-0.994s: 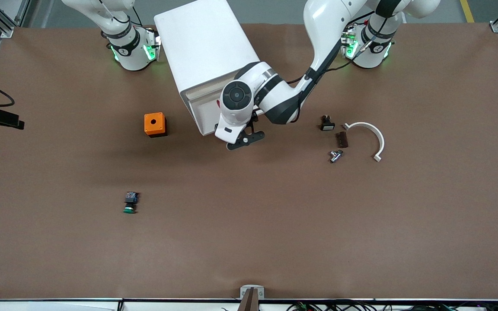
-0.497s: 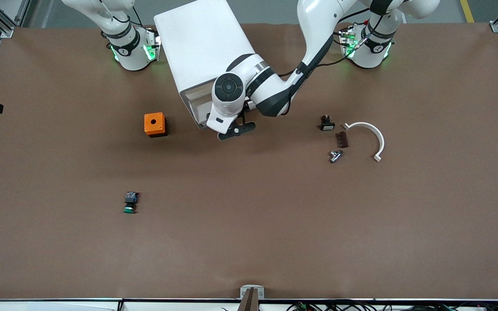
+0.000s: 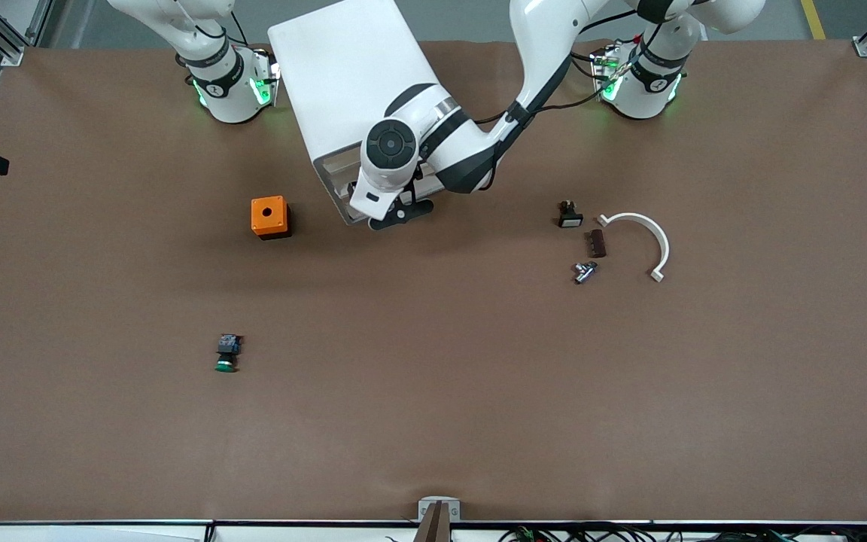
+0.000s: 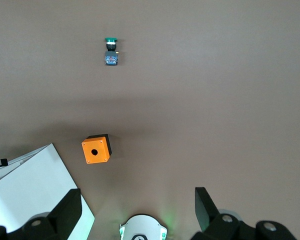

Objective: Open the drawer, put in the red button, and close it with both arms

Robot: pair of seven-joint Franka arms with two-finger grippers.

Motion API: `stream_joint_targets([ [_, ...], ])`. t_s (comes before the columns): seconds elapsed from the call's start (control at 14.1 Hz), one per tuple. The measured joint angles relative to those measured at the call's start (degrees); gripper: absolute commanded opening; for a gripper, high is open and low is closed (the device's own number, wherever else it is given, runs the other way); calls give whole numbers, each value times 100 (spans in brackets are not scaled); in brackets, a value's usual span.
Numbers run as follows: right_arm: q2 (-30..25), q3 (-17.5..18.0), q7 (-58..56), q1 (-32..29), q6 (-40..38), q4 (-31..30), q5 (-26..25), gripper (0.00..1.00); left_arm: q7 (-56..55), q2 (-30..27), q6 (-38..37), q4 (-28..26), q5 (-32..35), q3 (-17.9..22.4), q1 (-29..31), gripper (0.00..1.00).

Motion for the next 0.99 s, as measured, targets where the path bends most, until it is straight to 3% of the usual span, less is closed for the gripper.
stream_joint_targets([
  [0.99, -126, 75, 126, 257, 561, -459, -45, 100, -3, 3, 15, 22, -223, 28, -4, 100],
])
